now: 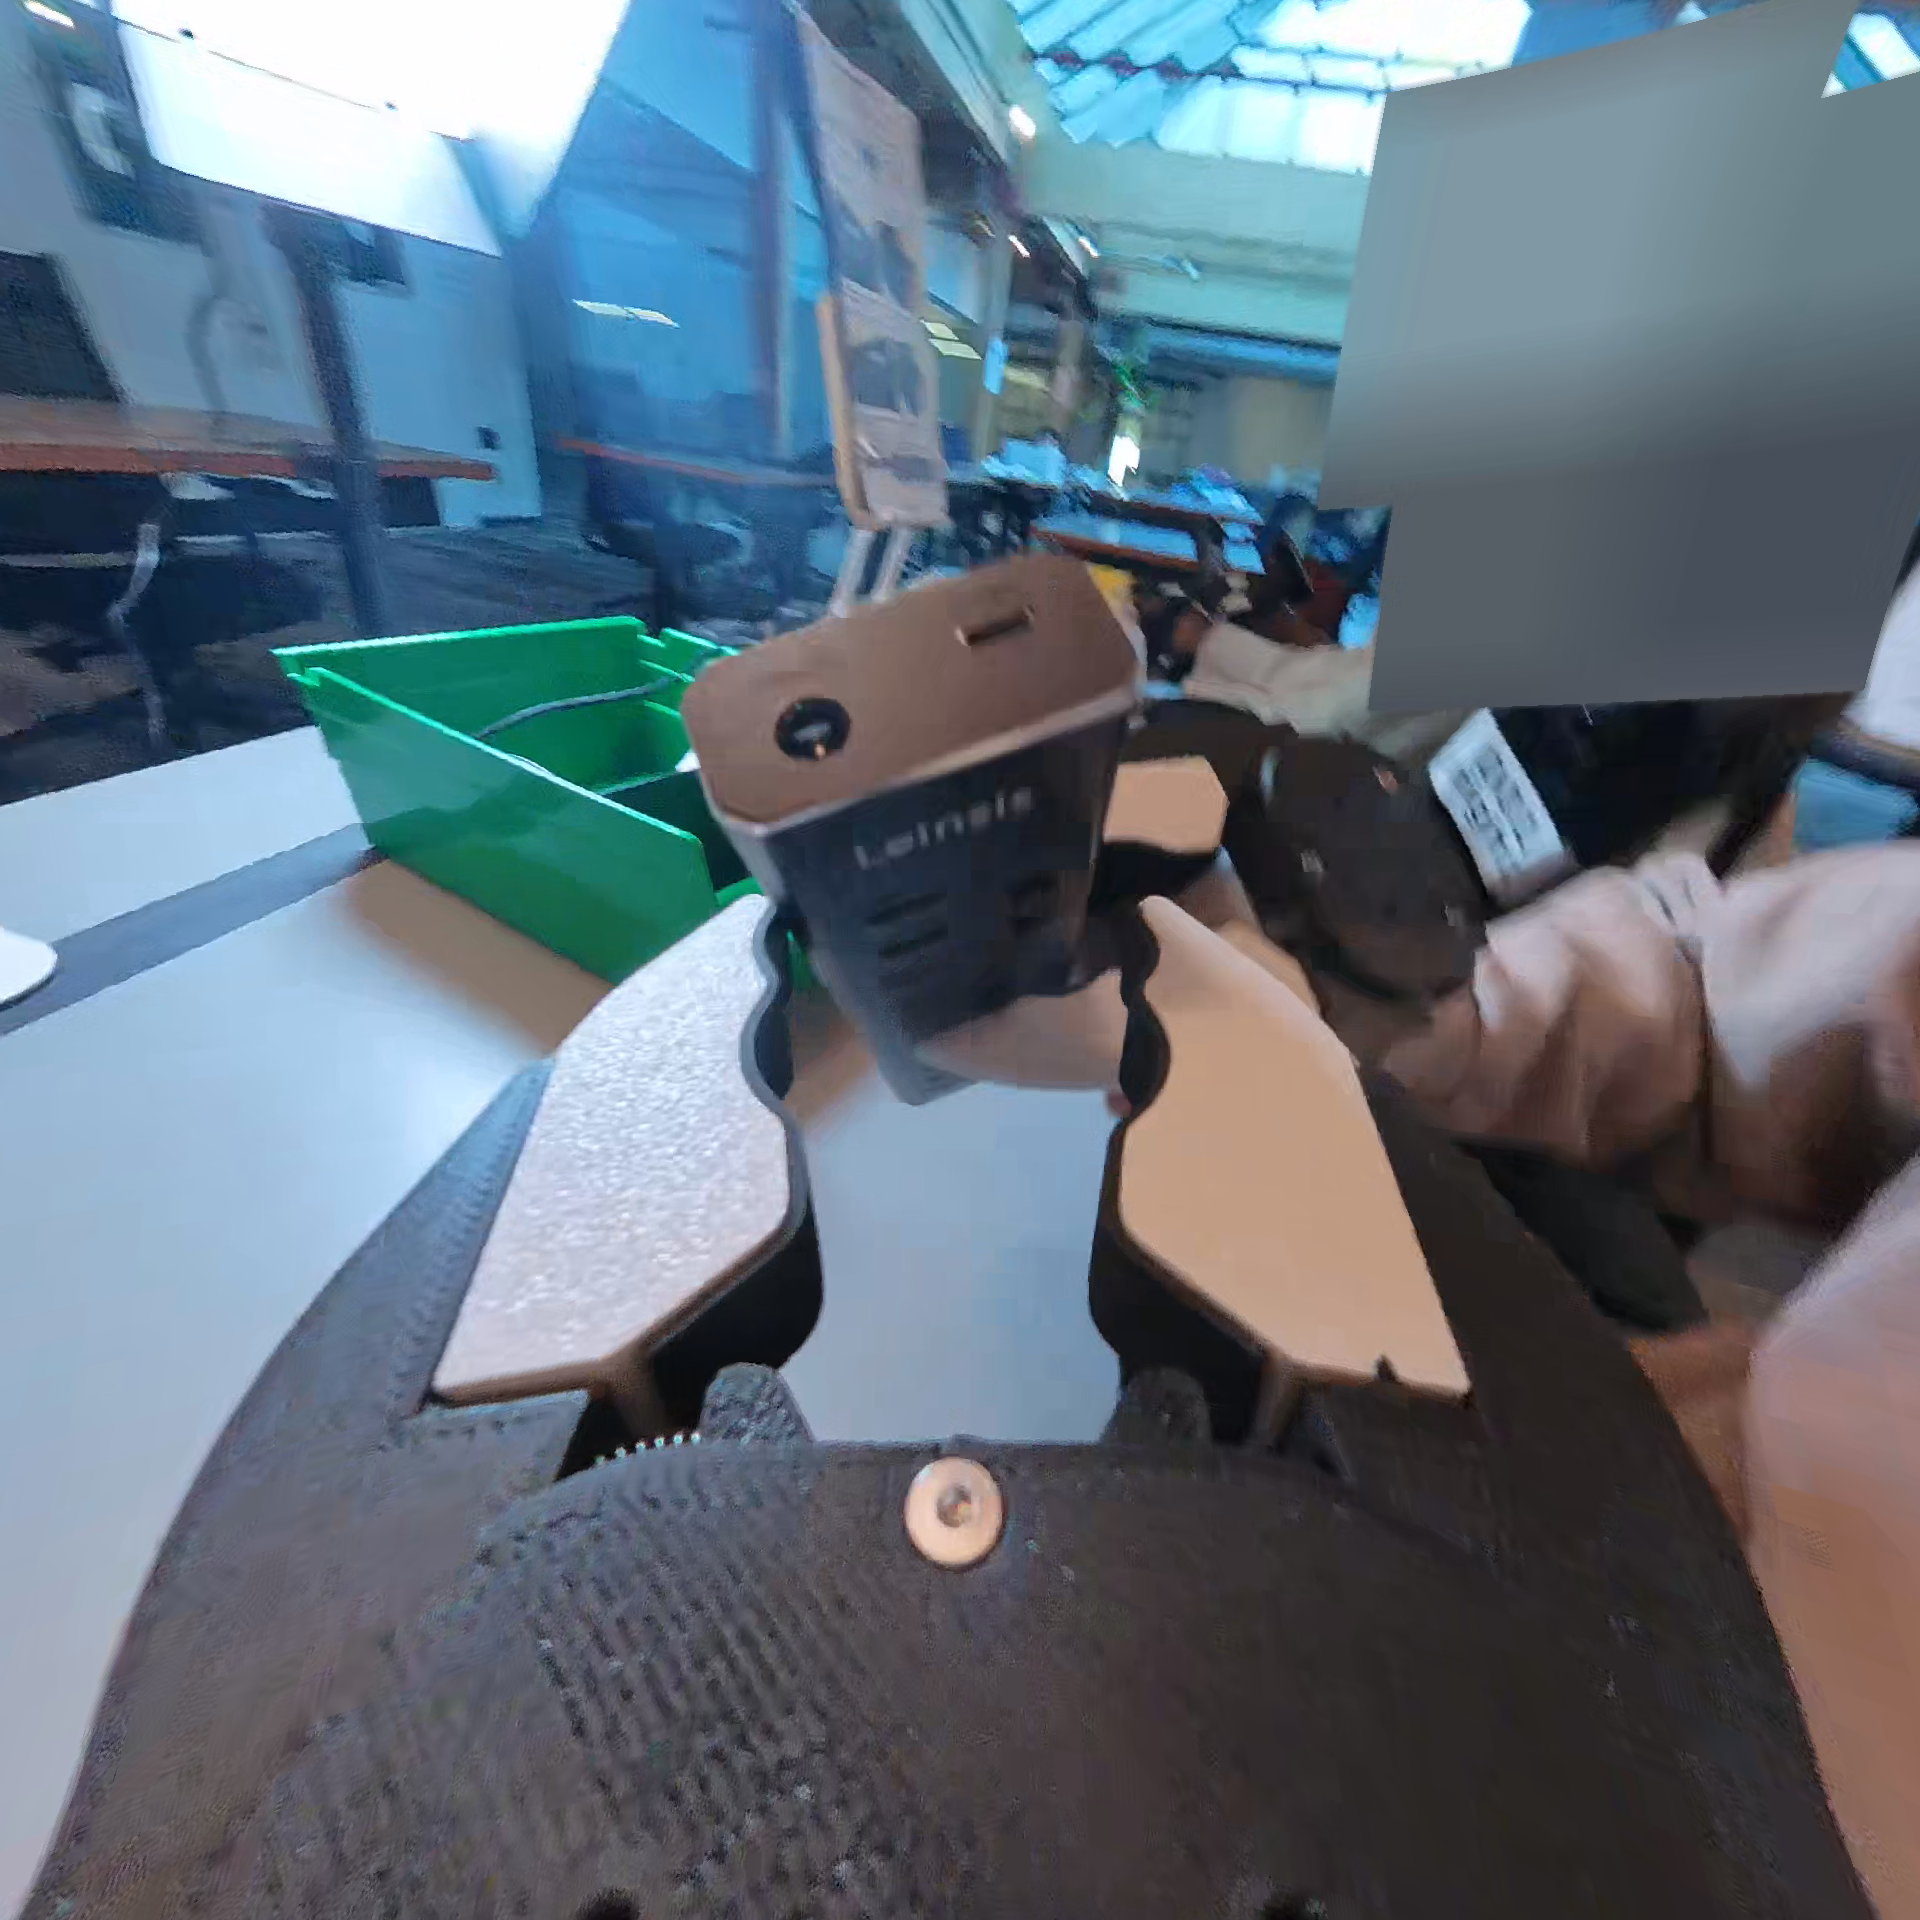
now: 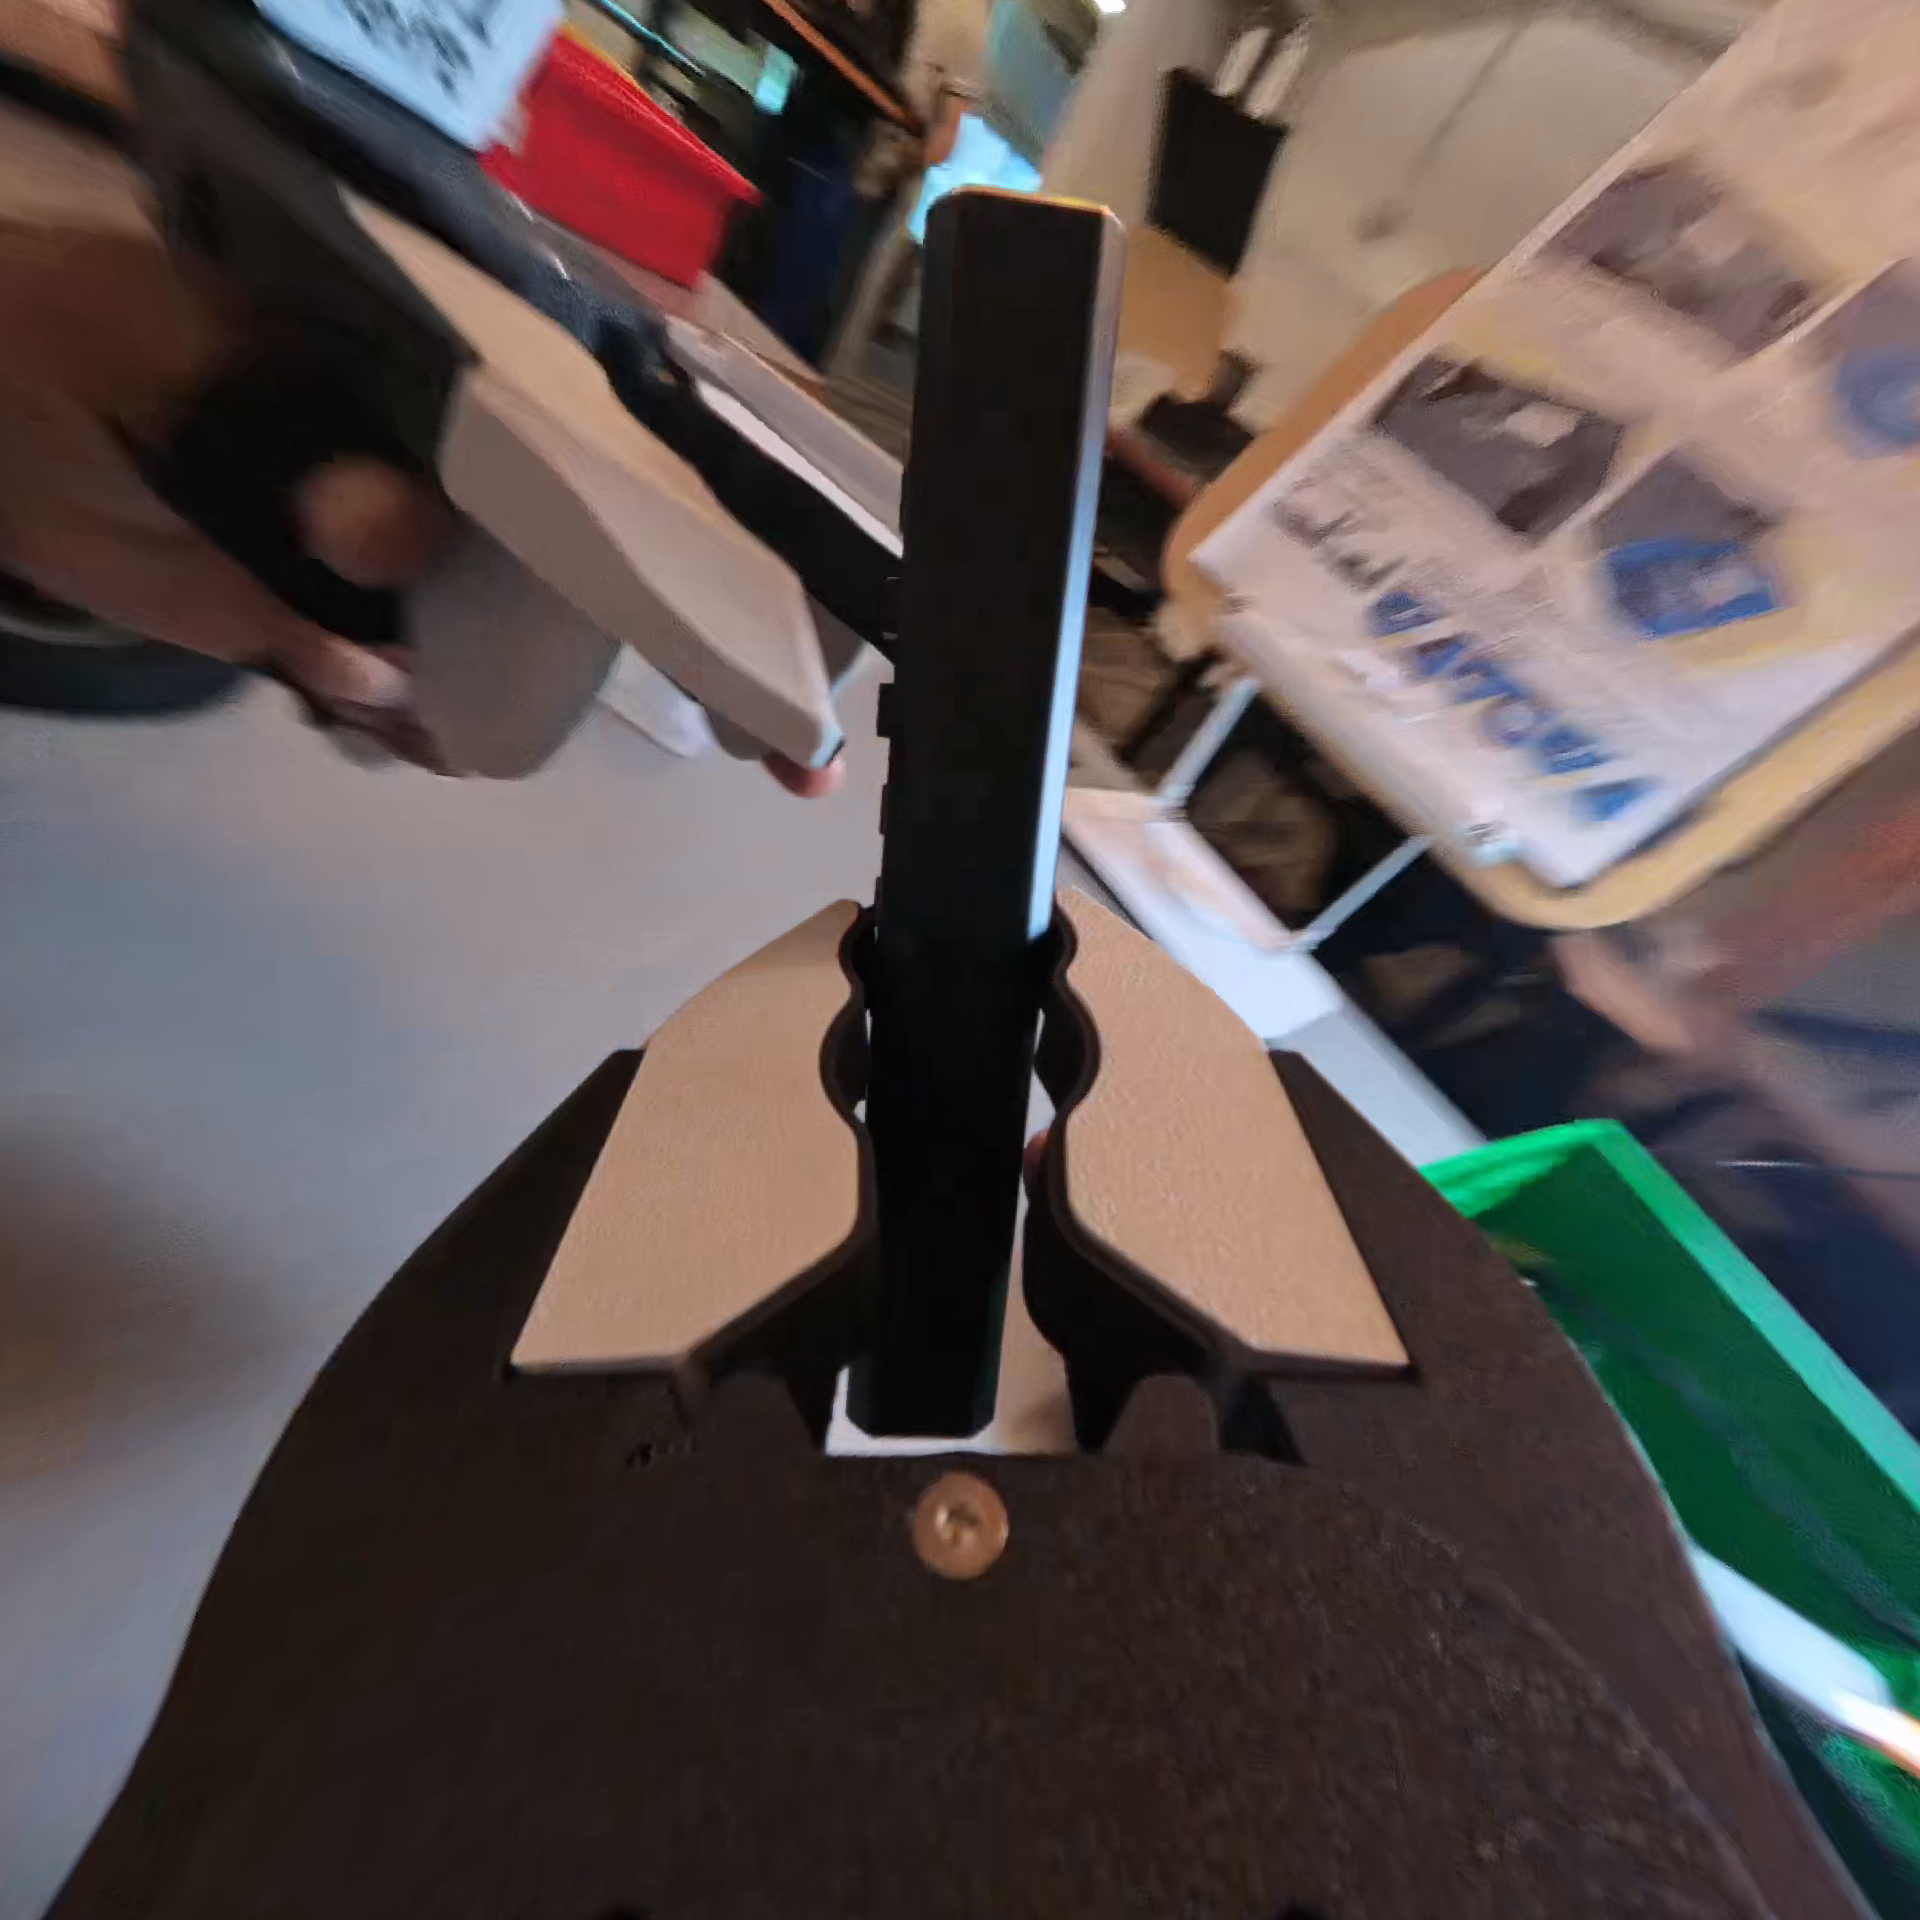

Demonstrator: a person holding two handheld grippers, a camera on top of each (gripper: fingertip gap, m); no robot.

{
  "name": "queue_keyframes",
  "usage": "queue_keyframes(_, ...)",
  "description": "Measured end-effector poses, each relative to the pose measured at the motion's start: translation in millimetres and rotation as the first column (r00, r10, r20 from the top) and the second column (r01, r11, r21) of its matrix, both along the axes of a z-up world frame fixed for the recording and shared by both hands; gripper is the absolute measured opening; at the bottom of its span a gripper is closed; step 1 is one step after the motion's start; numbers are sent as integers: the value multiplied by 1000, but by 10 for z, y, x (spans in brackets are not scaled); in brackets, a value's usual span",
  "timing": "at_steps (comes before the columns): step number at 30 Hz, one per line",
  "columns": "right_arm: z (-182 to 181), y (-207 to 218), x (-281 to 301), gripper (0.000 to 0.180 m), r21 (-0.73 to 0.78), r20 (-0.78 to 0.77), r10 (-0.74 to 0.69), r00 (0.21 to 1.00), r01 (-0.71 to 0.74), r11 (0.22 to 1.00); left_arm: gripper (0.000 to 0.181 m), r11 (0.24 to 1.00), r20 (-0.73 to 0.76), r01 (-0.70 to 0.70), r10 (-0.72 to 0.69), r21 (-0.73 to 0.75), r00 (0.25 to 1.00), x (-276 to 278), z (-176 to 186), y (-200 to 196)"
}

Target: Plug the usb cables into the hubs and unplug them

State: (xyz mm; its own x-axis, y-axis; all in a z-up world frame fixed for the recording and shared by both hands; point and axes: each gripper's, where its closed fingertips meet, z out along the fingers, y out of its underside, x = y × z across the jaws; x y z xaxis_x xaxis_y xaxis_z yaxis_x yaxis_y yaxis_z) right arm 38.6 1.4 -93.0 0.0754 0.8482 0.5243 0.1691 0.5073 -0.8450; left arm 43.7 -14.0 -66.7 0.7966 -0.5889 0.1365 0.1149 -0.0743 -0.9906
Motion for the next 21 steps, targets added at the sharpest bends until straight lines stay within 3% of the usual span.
queue_keyframes(4, 33, 53, -45, 29, 343, -42, -151, 988, 156, 926, 66, 978, 75, -203, 200, 42, 977, -70, 69, 94)
queue_keyframes(8, 42, 48, -60, 29, 432, -54, -169, 984, 176, 884, 65, 991, 42, -126, 124, 41, 991, -95, 36, 95)
queue_keyframes(12, -113, -130, -127, 45, 266, 71, -39, 997, 19, 964, 62, 990, -196, -2, 29, 138, 980, -14, 50, -6)
queue_keyframes(15, -155, -263, -102, 58, 70, 130, 105, 986, -115, 991, 62, 977, -397, 99, -18, 187, 918, 63, 34, -126)
queue_keyframes(18, -221, -404, -42, 67, -129, 181, 309, 934, -289, 948, 61, 955, -496, 241, -128, 171, 859, 188, -3, -289)
queue_keyframes(21, -298, -534, -56, 71, -162, 215, 408, 888, -379, 911, 62, 933, -593, 332, -190, 140, 783, 386, -82, -357)
